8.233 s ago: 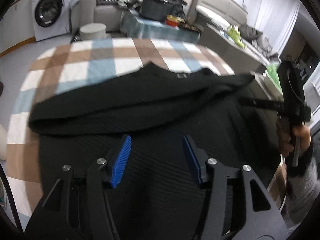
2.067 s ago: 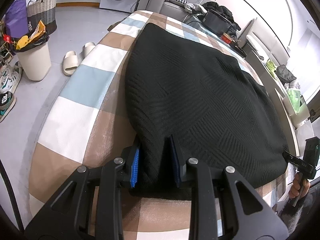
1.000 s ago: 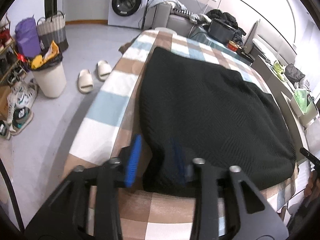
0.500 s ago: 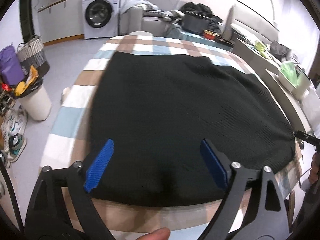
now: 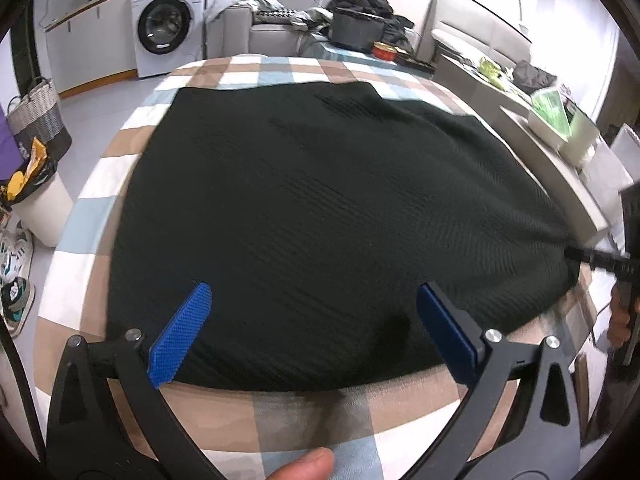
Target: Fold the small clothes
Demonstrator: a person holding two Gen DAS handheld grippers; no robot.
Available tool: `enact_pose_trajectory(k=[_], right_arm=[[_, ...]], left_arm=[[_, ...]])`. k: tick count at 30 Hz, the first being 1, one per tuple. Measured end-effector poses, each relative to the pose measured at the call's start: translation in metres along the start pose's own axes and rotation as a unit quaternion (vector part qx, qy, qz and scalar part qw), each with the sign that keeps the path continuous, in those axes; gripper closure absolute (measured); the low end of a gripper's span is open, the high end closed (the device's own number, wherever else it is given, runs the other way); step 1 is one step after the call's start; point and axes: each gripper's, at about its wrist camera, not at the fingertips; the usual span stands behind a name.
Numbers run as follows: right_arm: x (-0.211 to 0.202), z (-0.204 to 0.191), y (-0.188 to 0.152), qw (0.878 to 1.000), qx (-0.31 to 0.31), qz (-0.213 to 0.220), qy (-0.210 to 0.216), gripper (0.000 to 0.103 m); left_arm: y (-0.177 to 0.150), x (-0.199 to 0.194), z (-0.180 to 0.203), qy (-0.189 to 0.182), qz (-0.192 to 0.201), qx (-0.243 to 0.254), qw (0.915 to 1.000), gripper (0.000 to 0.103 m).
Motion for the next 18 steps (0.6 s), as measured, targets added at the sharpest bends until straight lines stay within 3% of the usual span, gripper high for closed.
enact_pose_trajectory(k=[1,2,3,6,9,12,14,18], right_arm=[[-0.002,-0.002,0.002,1.0,-0.008,0.006,-0.003,0.07],[-0.002,-0.003,0.003,1.0,-0.011,0.011,-0.008,0.075],[-0.004,-0.003,0.005,1.0,-0.014,0.02,-0.011,0.087],[-0.006,-0.004,0.014,0.999,-0.018,0.041,-0.025,0.093],[-0.004,-0.001,0.019,0.999,-0.014,0.031,-0.043,0.093],[0.01,-0.002,0.018,0.995,-0.024,-0.033,-0.088,0.086],[0.0,-0.005,0.018,0.995,-0.025,-0.019,-0.091,0.08],[-0.022,-0.025,0.03,0.987,-0.053,0.017,-0.148,0.068]], left_arm=[[-0.003,0.001,0.002,0.002,0.0,0.007,1.0,0.001],[-0.007,0.001,0.004,0.003,0.0,0.014,0.9999,0.001],[-0.011,0.002,0.006,0.001,-0.003,0.022,0.9998,0.001],[-0.02,0.004,0.011,0.0,-0.016,0.045,0.9989,0.001],[-0.03,0.007,0.015,0.012,-0.025,0.07,0.9972,0.001],[-0.034,0.003,0.016,0.012,-0.02,0.077,0.9968,0.001],[-0.03,-0.002,0.016,0.004,-0.014,0.072,0.9973,0.001],[-0.016,-0.008,0.025,-0.016,-0.004,0.067,0.9976,0.001]])
Point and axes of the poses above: each gripper's, at about its wrist camera, not at the fingertips, and x roughly the way its jaws point, z to its right, y to its top, and after that the axes turned 13 degrees about -x, right-handed
